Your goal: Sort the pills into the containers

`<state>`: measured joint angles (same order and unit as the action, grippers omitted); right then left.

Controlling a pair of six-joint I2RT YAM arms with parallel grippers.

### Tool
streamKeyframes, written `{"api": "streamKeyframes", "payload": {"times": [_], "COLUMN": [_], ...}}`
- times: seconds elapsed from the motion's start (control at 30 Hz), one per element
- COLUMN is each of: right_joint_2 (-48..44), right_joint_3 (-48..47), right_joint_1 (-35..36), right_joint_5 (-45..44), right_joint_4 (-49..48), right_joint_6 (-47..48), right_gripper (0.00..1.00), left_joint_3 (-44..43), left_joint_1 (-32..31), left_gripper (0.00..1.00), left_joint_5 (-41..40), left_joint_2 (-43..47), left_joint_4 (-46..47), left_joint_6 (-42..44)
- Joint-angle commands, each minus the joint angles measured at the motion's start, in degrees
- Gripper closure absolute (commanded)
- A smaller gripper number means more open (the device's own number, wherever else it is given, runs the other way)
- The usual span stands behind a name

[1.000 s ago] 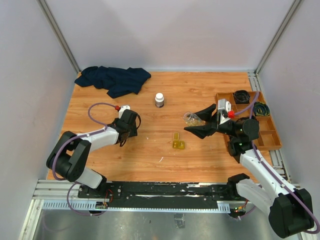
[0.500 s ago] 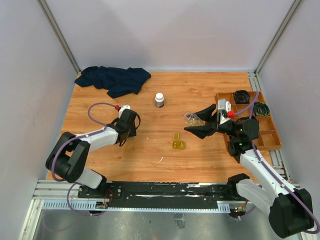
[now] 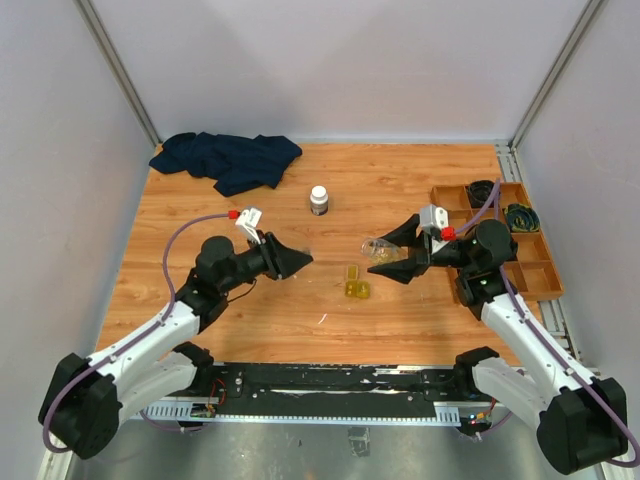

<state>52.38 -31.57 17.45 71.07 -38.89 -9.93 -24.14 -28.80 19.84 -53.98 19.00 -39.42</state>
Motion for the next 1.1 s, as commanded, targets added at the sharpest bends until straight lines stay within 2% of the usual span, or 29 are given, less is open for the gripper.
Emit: {"api": "streamKeyframes", "payload": {"times": [0.0, 0.13, 0.37, 0.77, 1.07], "right_joint_2": [-0.3, -0.5, -1.0, -1.0, -0.8], "right_joint_3": [-4.8, -5.8, -6.2, -5.7, -5.8], "right_joint_1": [-2.1, -2.1, -0.8, 3.9, 4.9], "right_joint_5": [4.2, 4.8, 5.1, 1.2, 1.1], "right_joint_4": [11.2, 13.5, 15.3, 19.2, 20.4], "right_joint_6": [9.5, 10.7, 12.7, 18.1, 19.6], "right_gripper": [0.99, 0.99, 0.99, 0.99, 0.99], "left_joint_3": [0.5, -0.6, -2.0, -1.8, -1.5], "left_joint_1": [-5.5, -9.4, -12.5, -14.1, -14.8], "left_gripper": [0.8, 0.8, 0.8, 0.8, 0.8], "left_joint_5": [13.0, 12.9, 11.4, 5.7, 4.7], "left_joint_2": [4.1, 3.4, -1.0, -3.7, -4.5], "left_joint_4": [19.9, 27.2, 34.8, 35.4, 35.3], "left_joint_6": [-7.7, -10.0, -12.9, -11.3, -11.1]}}
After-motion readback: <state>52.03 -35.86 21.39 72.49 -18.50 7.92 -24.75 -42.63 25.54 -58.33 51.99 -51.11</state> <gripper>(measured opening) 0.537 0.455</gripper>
